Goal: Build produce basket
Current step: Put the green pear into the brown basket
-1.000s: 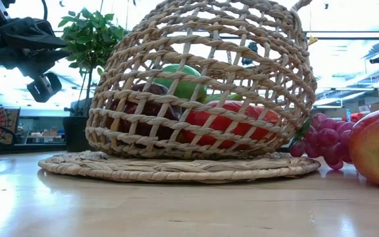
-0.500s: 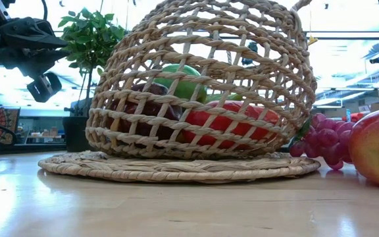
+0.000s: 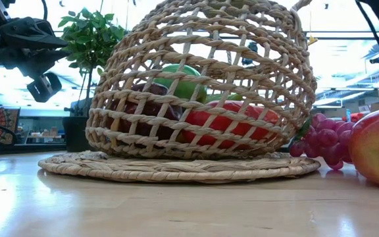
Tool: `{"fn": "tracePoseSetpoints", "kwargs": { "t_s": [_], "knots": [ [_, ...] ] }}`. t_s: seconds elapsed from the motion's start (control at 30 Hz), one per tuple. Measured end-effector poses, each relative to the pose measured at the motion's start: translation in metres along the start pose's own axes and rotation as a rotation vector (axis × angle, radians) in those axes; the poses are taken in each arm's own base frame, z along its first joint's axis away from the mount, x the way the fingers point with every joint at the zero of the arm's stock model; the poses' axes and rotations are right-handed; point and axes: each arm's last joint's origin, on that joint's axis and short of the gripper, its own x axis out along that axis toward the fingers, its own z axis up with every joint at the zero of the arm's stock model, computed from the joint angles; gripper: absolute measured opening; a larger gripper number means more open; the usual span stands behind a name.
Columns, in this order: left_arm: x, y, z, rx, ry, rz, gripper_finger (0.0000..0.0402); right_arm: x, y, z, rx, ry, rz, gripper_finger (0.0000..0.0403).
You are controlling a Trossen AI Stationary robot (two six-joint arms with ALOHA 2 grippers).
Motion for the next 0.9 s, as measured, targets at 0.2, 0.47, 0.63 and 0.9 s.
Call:
{"fn": "tracePoseSetpoints", "kwargs": {
  "t_s": [0.2,0.47,0.63,0.9],
  "knots": [
    [0.0,0.0,0.0,0.0,0.0,0.0,0.0063,0.003,0.0,-0.003,-0.05,0.004,0.022,0.0289],
    [0.0,0.0,0.0,0.0,0.0,0.0,0.0057,0.034,-0.007,-0.012,-0.064,0.049,0.085,0.0289],
    [0.0,0.0,0.0,0.0,0.0,0.0,0.0056,0.049,-0.024,-0.02,-0.015,0.013,0.158,0.0289],
    [0.0,0.0,0.0,0.0,0.0,0.0,0.006,0.079,-0.052,-0.028,0.084,-0.061,0.291,0.0289]
  ]
}}
